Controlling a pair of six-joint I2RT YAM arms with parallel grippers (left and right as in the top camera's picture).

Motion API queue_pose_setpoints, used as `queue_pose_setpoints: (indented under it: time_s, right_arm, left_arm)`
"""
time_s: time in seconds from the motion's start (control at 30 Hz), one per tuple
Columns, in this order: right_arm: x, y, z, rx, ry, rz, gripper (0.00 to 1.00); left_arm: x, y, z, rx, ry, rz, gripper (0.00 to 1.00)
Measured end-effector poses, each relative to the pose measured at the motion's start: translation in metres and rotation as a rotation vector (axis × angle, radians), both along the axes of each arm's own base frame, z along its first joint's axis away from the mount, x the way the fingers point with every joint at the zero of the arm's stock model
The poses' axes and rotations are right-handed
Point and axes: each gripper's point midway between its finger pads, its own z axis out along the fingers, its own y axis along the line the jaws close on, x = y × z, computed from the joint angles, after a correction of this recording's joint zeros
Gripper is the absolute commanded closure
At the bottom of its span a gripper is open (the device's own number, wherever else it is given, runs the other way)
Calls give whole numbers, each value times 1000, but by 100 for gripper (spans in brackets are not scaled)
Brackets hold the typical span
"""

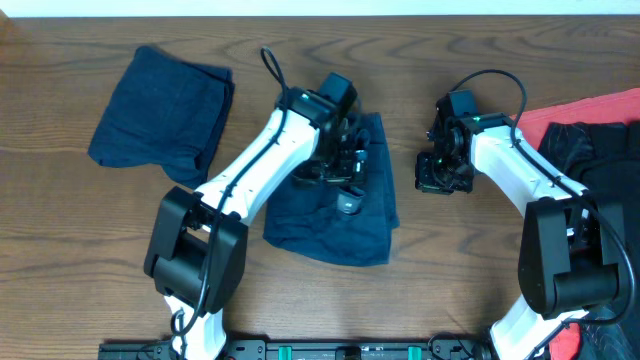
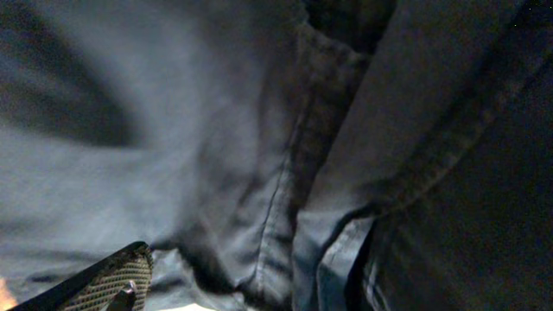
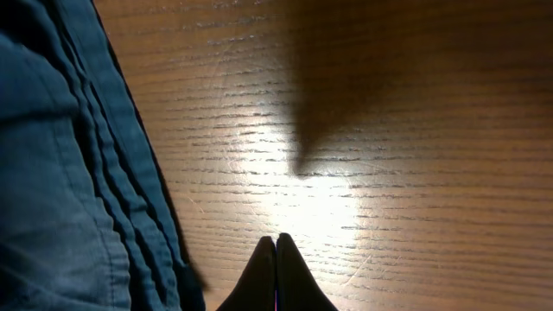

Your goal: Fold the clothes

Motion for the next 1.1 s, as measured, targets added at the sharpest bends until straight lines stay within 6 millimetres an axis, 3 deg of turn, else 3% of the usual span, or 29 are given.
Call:
queue_pose_setpoints:
  time_s: [0.2, 0.27, 0.4, 0.6, 0.73, 0.83, 0.97, 1.03, 1.1]
  right_arm:
    - [5, 5, 2, 57, -24, 36, 96]
    - [7, 8, 4, 82, -37, 52, 96]
    - [13, 13, 13, 110, -78, 69, 94]
    - [19, 16, 44, 137, -177, 109, 89]
    - [22, 26, 76, 197, -282, 177, 85]
    - [21, 32, 89, 228, -317, 206, 77]
    - [17, 51, 84, 250, -312, 269, 64]
    - [12, 66, 76, 262, -293, 305, 63]
    - [5, 82, 62, 272, -252, 346, 69]
  left_arm:
    - [6, 43, 20, 28, 14, 32, 1]
    - [19, 54, 30, -3, -28, 66, 1]
    - [37, 51, 52, -142, -92, 106, 2]
    - [29, 39, 67, -222, -98, 46, 2]
    - [25, 49, 62, -161, -98, 16, 1]
    - [23, 58, 56, -109, -103, 3, 2]
    - [8, 68, 34, -60, -54, -16, 1]
    - [-1, 73, 15, -40, -20, -18, 2]
    - [-10, 77, -7, -24, 3, -19, 4]
